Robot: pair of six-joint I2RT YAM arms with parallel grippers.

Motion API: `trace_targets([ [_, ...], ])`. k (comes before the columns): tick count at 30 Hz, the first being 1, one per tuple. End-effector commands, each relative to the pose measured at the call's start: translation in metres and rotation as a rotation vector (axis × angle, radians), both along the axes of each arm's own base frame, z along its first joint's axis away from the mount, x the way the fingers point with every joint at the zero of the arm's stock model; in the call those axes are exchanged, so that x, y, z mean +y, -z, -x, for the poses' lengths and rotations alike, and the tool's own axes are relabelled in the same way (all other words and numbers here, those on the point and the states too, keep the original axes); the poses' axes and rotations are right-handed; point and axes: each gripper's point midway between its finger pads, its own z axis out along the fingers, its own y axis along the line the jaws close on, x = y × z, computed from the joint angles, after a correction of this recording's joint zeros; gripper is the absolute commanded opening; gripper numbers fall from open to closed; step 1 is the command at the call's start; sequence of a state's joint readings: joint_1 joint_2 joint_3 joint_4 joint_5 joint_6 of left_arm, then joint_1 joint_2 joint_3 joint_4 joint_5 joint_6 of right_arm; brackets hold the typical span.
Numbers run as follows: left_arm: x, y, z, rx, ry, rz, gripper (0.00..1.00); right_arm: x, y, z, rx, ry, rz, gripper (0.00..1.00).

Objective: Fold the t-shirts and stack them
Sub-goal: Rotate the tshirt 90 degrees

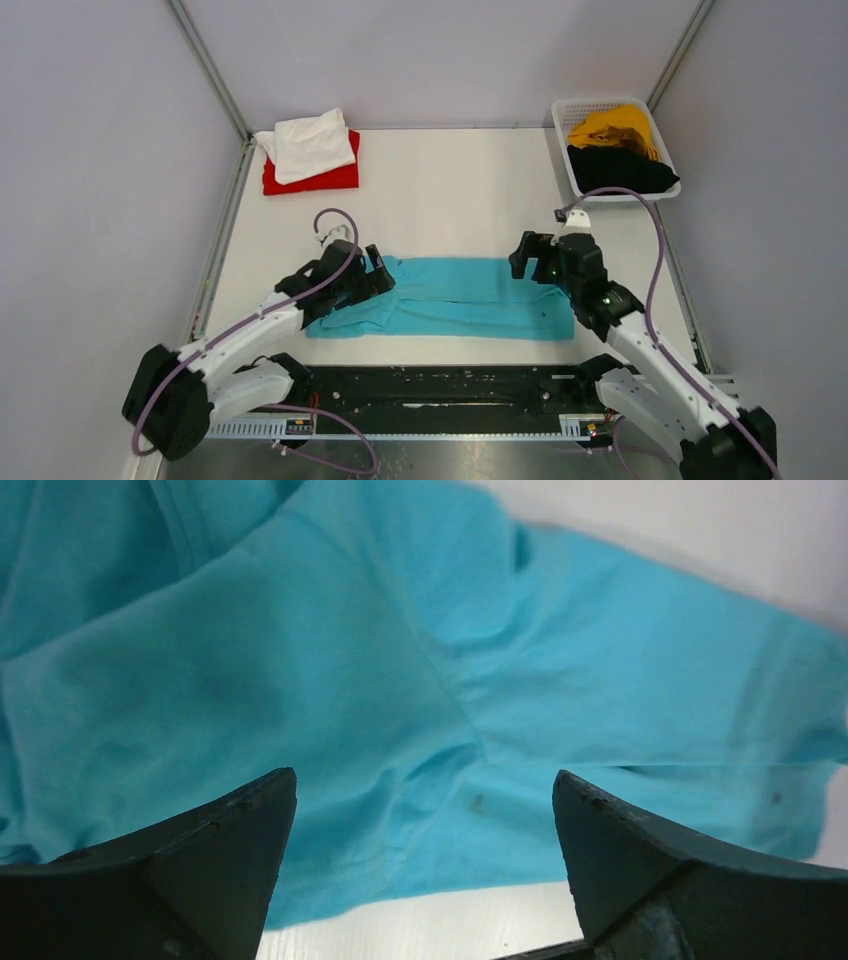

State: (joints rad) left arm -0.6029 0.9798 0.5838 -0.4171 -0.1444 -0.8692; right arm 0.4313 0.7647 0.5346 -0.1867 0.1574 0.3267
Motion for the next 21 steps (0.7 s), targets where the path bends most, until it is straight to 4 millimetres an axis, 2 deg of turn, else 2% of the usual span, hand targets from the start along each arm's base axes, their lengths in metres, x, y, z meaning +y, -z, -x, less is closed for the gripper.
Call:
trace_targets([
  [1, -0.02, 0.019, -0.022, 0.01, -0.039, 0.122, 0.99, 0.044, 0.015, -0.006, 0.143, -0.055, -0.198, 0.99],
  [3, -0.016, 0.033, -0.032, 0.03, -0.08, 0.141, 0.99, 0.044, 0.034, -0.007, 0.226, -0.042, -0.154, 0.99],
  [7, -0.002, 0.054, -0.062, 0.062, -0.163, 0.133, 0.99, 0.05, 0.06, -0.013, 0.318, -0.034, -0.134, 0.99],
  [9, 0.004, 0.065, -0.081, 0.086, -0.201, 0.095, 0.99, 0.057, 0.076, -0.012, 0.368, -0.045, -0.155, 0.99],
  [11, -0.001, 0.066, -0.108, 0.091, -0.21, 0.107, 0.99, 0.059, 0.092, -0.007, 0.42, -0.031, -0.169, 0.99],
  [14, -0.017, 0.068, -0.153, 0.099, -0.208, 0.126, 0.99, 0.057, 0.113, 0.004, 0.512, 0.013, -0.172, 0.99],
  [15, -0.031, 0.066, -0.169, 0.113, -0.174, 0.161, 0.99, 0.059, 0.117, 0.008, 0.539, 0.011, -0.185, 0.99],
  [20, -0.085, 0.064, -0.25, 0.179, -0.078, 0.231, 0.99, 0.089, 0.12, 0.043, 0.62, -0.045, -0.265, 0.99],
  [21, -0.101, 0.047, -0.273, 0.153, -0.052, 0.272, 0.99, 0.096, 0.119, 0.052, 0.627, -0.063, -0.264, 0.99],
])
